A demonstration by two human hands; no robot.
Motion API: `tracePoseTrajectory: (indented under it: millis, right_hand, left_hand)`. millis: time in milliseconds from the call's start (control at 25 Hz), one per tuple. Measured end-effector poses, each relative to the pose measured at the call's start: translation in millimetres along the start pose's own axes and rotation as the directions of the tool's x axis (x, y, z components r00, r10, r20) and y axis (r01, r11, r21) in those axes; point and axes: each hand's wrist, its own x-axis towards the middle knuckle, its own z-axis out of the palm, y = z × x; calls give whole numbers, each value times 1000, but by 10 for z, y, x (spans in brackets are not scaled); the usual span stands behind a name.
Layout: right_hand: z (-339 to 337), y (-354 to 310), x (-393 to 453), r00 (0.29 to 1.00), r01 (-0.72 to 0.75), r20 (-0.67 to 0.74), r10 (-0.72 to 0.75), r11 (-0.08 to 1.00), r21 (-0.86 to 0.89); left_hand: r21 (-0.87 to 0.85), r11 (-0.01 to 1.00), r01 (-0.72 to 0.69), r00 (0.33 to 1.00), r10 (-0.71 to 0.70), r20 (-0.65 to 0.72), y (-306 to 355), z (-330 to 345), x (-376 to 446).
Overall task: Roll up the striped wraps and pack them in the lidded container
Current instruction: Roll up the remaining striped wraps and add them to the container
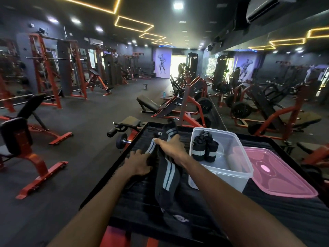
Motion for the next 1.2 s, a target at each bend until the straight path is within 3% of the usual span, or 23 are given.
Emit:
tracePoseTrajectory:
  millis: [200, 440, 560, 720, 920, 1040, 1200]
  right_hand:
    - [65, 37, 17, 997, -10, 74, 24, 983, -181]
    - [107, 81, -70, 983, 109, 181, -37, 908, -404]
    - [72, 200, -117, 967, 195, 228, -115, 908, -370]
    - [52, 386, -150, 964, 252, 148, -222, 941, -228]
    - [32, 511, -158, 967, 253, 6, -253, 967, 0]
    - [39, 522, -215, 951, 299, -111, -290, 952, 71]
    - [27, 493, -228, 961, 262, -144, -234, 940, 218]
  left_hand:
    - [111, 994, -3, 1000, 4, -7, 58, -136, -97]
    - [208, 978, 25, 987, -57, 149, 88, -344, -273]
    - [42, 999, 24, 995, -28, 99, 62, -439, -239]
    - [-338, 940, 48, 993, -81, -85, 46, -347, -100]
    - [-643, 763, 66, 989, -137, -61, 203, -279, 5]
    - [-857, 503, 108, 993, -98, 68, 302, -252, 12]
    - [-981, 170, 95, 987, -140, 72, 325, -119, 116]
